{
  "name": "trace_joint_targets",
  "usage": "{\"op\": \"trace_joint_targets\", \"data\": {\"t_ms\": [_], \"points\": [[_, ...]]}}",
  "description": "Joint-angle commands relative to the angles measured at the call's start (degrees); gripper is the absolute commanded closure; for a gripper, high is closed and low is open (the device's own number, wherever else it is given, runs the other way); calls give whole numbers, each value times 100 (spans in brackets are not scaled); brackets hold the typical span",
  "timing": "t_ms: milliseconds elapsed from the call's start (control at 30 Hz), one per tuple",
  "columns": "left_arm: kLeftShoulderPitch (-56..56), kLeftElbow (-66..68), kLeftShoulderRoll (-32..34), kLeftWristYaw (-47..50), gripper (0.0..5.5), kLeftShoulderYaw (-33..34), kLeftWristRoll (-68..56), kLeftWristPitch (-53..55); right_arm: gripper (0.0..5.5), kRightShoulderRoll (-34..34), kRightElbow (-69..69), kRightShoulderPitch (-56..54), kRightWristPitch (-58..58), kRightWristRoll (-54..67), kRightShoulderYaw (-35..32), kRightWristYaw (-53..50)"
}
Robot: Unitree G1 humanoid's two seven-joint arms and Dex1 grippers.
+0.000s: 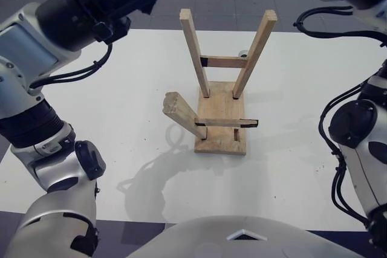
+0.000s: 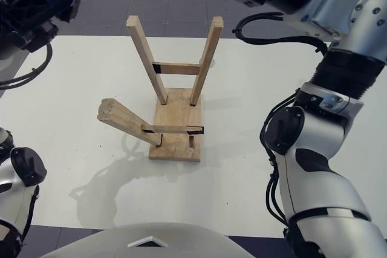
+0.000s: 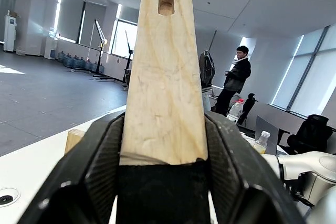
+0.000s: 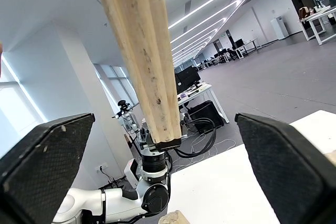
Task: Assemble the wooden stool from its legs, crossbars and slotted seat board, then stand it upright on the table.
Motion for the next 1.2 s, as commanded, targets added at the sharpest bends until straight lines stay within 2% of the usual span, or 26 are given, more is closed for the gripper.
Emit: {"op": "trace_joint_targets", "data": {"t_ms": [33,233,567,733,967,1000,1200], "points": [[-280,-18,-214,-8,343,-352,-259,-46,56,20,-139,-201,-157,74,308,83],[-251,-22,-416,0,343,-841,-120,-160,56,270,-264,-287,-239,167,547,-60],[83,-39,-116,-356,343,-952,-52,-181,253,148,-335,-160,-159,359,742,73],[152,-60,-92,-417,343,-996,2,-241,322,130,-271,-165,-141,405,748,93],[223,52,-55,-406,343,-1030,173,-311,324,112,-231,-185,-181,428,765,134],[194,72,-36,-438,307,-995,68,-249,324,98,-230,-184,-208,417,770,150],[-6,243,56,-211,200,-665,-223,-281,345,-189,-170,-62,-505,107,940,343]]}}
